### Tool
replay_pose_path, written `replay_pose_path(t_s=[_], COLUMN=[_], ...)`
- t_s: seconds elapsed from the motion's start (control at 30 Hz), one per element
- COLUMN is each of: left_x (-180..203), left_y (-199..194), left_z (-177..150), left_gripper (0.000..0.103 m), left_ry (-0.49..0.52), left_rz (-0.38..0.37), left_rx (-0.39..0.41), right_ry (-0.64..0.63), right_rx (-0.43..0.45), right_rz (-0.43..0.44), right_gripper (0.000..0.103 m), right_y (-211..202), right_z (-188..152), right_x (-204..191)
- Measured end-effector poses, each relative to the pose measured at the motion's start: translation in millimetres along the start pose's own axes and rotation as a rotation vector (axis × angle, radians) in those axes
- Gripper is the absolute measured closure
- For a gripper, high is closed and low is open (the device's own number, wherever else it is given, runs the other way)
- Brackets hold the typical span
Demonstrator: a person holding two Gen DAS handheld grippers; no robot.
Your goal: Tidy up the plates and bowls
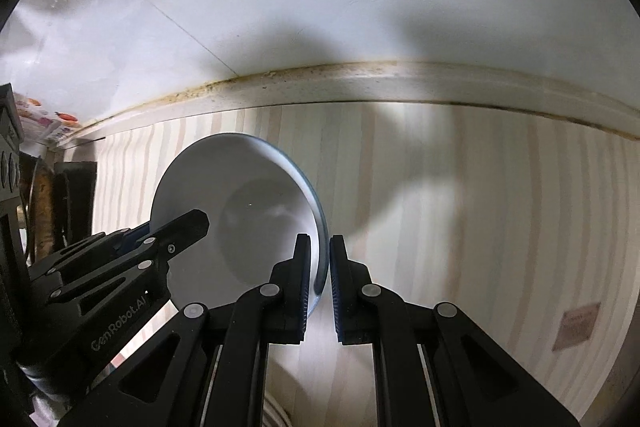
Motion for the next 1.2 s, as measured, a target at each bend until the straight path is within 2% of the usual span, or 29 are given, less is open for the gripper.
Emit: replay_pose_path(t_s=[0.2,0.3,0.6,0.73,0.93,1.2], left_x=[38.5,57.1,107.0,119.1,128.0,132.1], left_y=[-5.2,-4.7,9.6,21.2,35.6,47.9], left_z=[-45.3,-70.1,-133.6,-146.5,-163.8,-168.4], left_gripper=[0.088,0.088,0.088,0.088,0.088,0.088], left_ry=[0.101,0.154,0.291,0.325,0.360,0.374], left_rz=[-0.004,-0.012,-0.047,-0.033,-0.001,0.036], left_rx=[-0.002,-0.012,-0.099,-0.124,-0.155,-0.174], right_ry=[0.026,0.062,0.149,0.181,0.223,0.240], right_rx=[0.038,0.055,0.053,0.035,0.005,-0.037], right_rz=[-0.004,0.011,0.016,0.003,0.024,0.043], right_gripper=[0.092,0.092,0.092,0.092,0.092,0.092], right_y=[-27.6,-38.0,-46.6,-40.0,-23.9,-7.4], right_z=[-51.1,-87.5,-191.5,-227.1,-250.7,-255.8], right_x=[18.6,33.9,76.1,88.2,106.1,114.6])
Point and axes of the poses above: each gripper's, at about its wrist camera, not at the fingertips, and y roughly the way its jaws point, x to its right, z to its top, the point moved 2 cm from there along y, roughly the way its jaws point, and after that the axes turned 15 degrees about -x, right-handed, at the moved point
